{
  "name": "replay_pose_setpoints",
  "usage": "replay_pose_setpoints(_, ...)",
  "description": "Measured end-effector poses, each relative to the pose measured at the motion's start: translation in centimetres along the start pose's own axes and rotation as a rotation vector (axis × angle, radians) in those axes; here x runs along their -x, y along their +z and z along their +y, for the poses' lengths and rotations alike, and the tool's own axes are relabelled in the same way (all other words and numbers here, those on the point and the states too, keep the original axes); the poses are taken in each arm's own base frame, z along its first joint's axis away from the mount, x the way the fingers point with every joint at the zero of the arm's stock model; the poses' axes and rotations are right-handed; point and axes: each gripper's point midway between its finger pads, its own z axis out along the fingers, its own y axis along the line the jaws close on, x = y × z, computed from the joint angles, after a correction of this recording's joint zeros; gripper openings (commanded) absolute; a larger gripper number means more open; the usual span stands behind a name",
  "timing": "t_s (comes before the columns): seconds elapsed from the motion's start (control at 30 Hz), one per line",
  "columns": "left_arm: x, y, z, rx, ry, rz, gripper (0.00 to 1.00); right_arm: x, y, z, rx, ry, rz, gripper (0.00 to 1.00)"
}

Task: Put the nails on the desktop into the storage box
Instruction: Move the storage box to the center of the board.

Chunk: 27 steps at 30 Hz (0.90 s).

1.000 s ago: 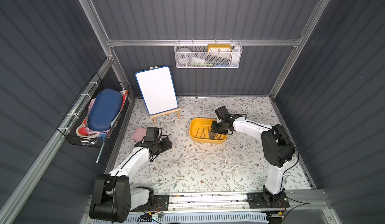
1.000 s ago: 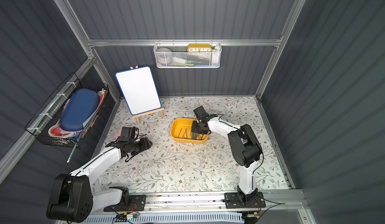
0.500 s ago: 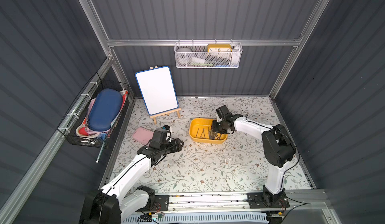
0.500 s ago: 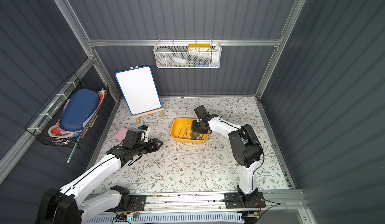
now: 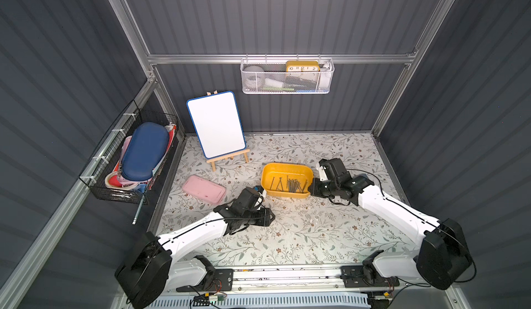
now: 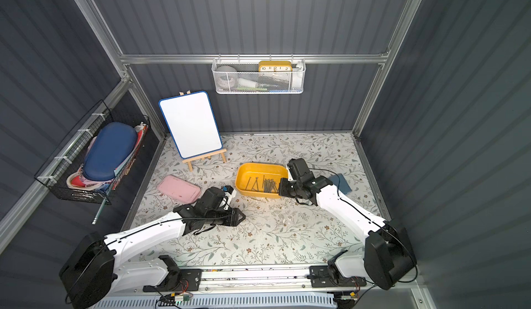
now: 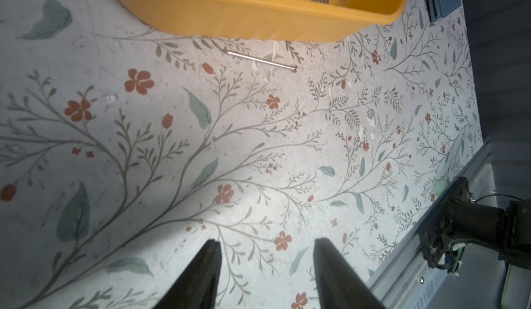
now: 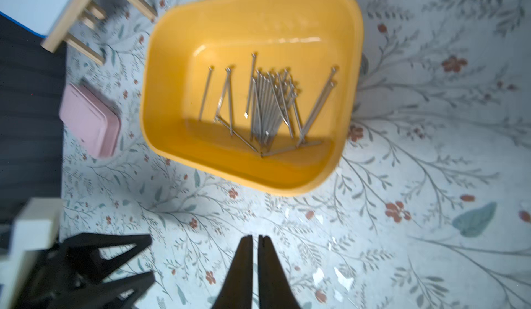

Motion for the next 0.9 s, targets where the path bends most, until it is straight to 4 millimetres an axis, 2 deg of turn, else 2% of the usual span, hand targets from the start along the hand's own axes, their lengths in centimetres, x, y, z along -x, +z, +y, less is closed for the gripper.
replay_pose_setpoints(0.13, 2.2, 1.3, -0.3, 0.026, 0.022, -0.011, 0.51, -3.7, 2.2, -2.7, -0.048, 0.055, 0.086, 0.0)
replay_pose_setpoints(0.23, 3.3, 2.7, -0.1, 0.051, 0.029, -0.005, 0.51, -4.2, 3.5, -3.2, -0.062, 0.072, 0.1, 0.0)
replay_pose_setpoints(0.4, 3.5, 5.4, 0.9, 0.096, 0.039, 0.039, 0.5, -3.1, 5.2, -3.6, -0.084, 0.069, 0.057, 0.0)
replay_pose_setpoints(0.57, 4.5, 7.2, 1.8, 0.138, 0.05, 0.051, 0.52, -2.0, 7.0, -4.1, -0.116, 0.055, 0.049, 0.0)
replay_pose_setpoints(0.7, 6.0, 8.1, 2.4, 0.16, 0.06, 0.037, 0.54, 0.1, 7.8, -3.8, -0.12, 0.041, 0.019, 0.0)
replay_pose_setpoints(0.9, 8.6, 8.3, 3.2, 0.166, 0.096, 0.004, 0.59, 3.7, 9.1, -3.3, -0.11, 0.036, -0.019, 0.0)
